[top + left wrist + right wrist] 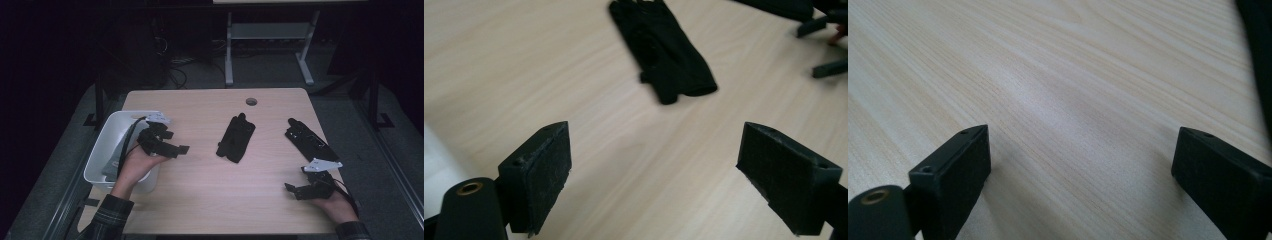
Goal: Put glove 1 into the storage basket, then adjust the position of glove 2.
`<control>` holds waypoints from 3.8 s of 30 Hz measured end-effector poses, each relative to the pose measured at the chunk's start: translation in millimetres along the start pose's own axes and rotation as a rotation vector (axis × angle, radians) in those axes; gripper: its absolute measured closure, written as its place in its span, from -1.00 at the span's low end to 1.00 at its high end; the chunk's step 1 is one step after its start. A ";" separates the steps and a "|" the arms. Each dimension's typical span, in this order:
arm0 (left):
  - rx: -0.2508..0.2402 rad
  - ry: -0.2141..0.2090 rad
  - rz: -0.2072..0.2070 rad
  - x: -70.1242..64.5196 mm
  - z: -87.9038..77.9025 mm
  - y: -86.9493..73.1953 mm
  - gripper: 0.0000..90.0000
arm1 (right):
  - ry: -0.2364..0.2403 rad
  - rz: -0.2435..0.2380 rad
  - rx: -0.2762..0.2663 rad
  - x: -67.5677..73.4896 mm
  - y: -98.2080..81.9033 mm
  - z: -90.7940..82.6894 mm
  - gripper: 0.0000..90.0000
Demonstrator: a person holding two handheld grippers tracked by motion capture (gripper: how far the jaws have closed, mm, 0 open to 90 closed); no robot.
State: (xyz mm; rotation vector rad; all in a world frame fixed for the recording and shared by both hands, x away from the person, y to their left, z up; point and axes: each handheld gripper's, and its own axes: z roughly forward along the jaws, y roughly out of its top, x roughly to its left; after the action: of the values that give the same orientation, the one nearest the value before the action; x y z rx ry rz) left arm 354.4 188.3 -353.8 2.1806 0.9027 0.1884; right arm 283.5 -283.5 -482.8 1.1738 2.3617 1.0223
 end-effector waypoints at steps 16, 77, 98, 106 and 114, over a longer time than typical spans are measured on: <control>0.036 -0.043 0.065 -39.1 56.6 -24.1 -0.71 | 0.000 0.001 0.000 0.0 0.0 0.0 -0.81; -0.017 -0.020 0.213 -43.6 93.7 -92.5 -0.72 | -0.061 0.068 -0.010 -49.5 47.1 -19.4 1.00; -0.016 -0.022 0.212 -43.5 93.6 -92.5 -0.73 | -0.137 0.152 0.088 -86.4 20.6 -12.4 1.00; -0.018 -0.022 0.214 -43.5 93.7 -92.7 -0.73 | -0.097 0.121 0.108 -76.4 24.2 -8.2 1.00; -0.018 -0.022 0.213 -43.5 93.7 -92.7 -0.73 | -0.023 0.107 0.115 -62.5 27.9 -4.0 1.00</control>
State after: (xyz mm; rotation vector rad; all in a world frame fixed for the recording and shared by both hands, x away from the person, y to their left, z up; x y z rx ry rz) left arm 308.2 147.4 -478.2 2.2564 0.6525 0.2739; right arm 335.5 -323.1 -462.3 1.3592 2.3903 0.9109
